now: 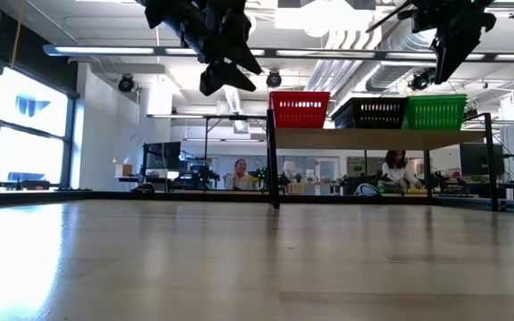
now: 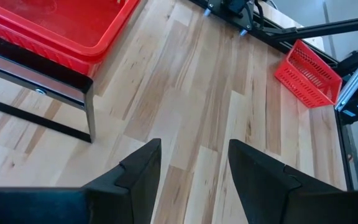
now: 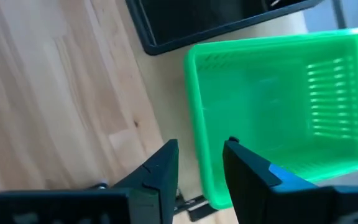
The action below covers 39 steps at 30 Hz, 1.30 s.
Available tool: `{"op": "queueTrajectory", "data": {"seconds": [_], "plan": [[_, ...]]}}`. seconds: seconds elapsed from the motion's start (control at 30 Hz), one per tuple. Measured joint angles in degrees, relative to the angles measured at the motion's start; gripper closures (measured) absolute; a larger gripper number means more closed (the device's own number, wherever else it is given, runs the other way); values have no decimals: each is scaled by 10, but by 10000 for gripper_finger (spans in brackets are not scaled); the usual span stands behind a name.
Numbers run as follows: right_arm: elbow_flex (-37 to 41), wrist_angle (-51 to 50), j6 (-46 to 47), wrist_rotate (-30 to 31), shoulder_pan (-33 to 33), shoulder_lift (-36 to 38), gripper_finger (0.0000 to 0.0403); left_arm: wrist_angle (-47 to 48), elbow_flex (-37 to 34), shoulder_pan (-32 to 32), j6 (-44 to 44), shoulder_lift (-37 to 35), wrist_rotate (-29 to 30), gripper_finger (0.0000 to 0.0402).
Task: Stack baskets on shelf by color
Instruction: Stack the red basket on top of the other red baskets on the shelf
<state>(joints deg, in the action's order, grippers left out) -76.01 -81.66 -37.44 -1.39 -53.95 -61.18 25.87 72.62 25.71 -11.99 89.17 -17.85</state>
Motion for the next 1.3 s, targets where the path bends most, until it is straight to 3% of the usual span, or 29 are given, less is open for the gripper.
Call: {"op": "queueTrajectory", "data": {"seconds": [0.57,0.77,1.07,1.3], "plan": [[0,-8,60,41,0,-67,290,0,0,0,1,0,0,225],[0,-39,73,119,0,-74,290,0,0,0,2,0,0,225],[0,-39,78,89,0,-69,290,0,0,0,2,0,0,225],[0,-34,96,106,6,-44,290,0,0,0,1,0,0,225]]}}
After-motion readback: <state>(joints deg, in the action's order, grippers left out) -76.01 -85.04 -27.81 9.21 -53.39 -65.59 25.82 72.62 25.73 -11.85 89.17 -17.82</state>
